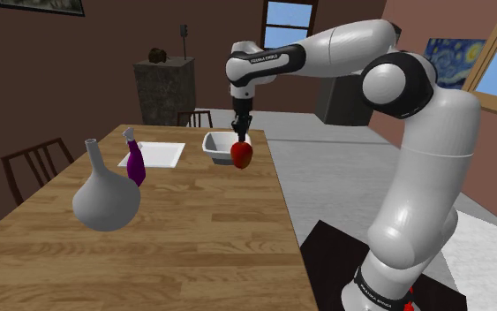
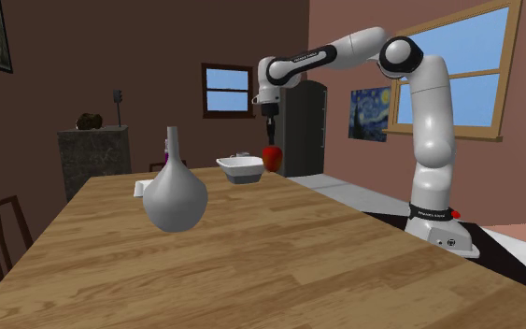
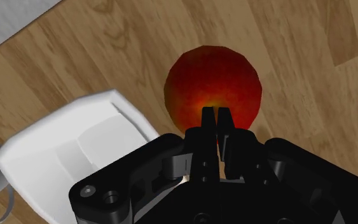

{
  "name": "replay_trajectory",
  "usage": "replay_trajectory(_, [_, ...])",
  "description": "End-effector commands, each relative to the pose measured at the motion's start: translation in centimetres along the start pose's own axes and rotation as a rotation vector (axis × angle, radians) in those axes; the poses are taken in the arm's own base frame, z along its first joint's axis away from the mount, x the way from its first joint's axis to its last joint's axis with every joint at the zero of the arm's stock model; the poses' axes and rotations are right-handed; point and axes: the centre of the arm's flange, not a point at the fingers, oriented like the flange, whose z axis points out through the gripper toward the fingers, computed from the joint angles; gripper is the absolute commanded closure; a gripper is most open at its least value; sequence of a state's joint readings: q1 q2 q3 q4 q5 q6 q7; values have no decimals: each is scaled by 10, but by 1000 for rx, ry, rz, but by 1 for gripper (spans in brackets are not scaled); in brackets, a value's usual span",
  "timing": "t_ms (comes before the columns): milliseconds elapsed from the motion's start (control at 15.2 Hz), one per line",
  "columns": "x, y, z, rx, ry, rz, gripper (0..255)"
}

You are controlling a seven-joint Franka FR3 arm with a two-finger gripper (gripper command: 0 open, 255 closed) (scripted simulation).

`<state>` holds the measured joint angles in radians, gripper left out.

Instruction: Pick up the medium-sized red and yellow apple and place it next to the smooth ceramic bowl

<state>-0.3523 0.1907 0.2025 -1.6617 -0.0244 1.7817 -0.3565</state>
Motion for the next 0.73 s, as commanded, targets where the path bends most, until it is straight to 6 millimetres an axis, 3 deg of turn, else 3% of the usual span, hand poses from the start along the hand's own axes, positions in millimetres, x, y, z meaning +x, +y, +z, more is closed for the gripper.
replay_trajectory(0, [1,0,11,0,1,0,255])
replay_trajectory(660, [4,2,63,0,1,0,255])
